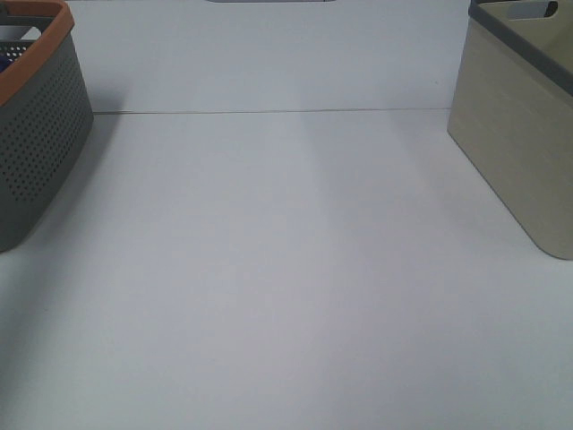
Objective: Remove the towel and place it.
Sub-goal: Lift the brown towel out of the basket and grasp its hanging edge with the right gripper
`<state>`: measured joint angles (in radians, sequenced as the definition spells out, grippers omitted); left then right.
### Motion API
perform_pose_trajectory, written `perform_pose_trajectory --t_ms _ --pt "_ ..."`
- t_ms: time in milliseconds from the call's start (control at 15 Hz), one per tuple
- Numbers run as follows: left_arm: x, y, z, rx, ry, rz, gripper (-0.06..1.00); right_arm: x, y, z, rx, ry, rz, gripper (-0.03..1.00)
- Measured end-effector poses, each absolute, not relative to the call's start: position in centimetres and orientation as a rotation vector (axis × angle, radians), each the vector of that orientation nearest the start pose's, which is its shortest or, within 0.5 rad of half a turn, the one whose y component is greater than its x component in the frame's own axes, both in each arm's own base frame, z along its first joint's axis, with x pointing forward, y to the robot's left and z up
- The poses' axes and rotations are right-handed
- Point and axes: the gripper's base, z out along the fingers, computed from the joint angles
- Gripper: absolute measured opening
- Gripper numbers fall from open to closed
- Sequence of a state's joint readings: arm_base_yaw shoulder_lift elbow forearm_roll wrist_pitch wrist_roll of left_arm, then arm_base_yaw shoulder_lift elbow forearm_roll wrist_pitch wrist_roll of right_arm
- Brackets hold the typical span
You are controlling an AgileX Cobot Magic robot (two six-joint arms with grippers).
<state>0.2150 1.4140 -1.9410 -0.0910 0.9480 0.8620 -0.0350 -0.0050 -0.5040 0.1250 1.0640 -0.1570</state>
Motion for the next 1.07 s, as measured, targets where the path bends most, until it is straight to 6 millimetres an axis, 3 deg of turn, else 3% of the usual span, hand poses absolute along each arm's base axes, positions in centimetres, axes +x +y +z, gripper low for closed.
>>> perform_pose_trajectory --t_ms 200,467,533,600,800,1067 --pt "26.6 4.1 56.0 0.564 1.657 0.525 0.00 -0.6 1.0 27.9 -0.131 2.028 0.029 0.63" --pt "27.1 0.2 57.0 0.746 1.463 0.489 0.00 -0.6 1.0 27.9 -0.131 2.028 0.029 0.63" --pt "27.7 -1.3 56.6 0.809 1.440 0.462 0.00 -0.6 1.0 27.9 -0.131 2.028 0.029 0.63" --pt "29.1 -4.6 55.6 0.916 1.408 0.377 0.00 -0.6 1.0 27.9 -0.131 2.028 0.029 0.63" --pt "30.5 -8.0 54.1 1.007 1.393 0.283 0.00 -0.6 1.0 27.9 -0.131 2.028 0.032 0.63" --pt "33.7 -10.9 50.3 1.151 1.458 0.209 0.00 -0.6 1.2 27.9 -0.132 2.029 0.060 0.63"
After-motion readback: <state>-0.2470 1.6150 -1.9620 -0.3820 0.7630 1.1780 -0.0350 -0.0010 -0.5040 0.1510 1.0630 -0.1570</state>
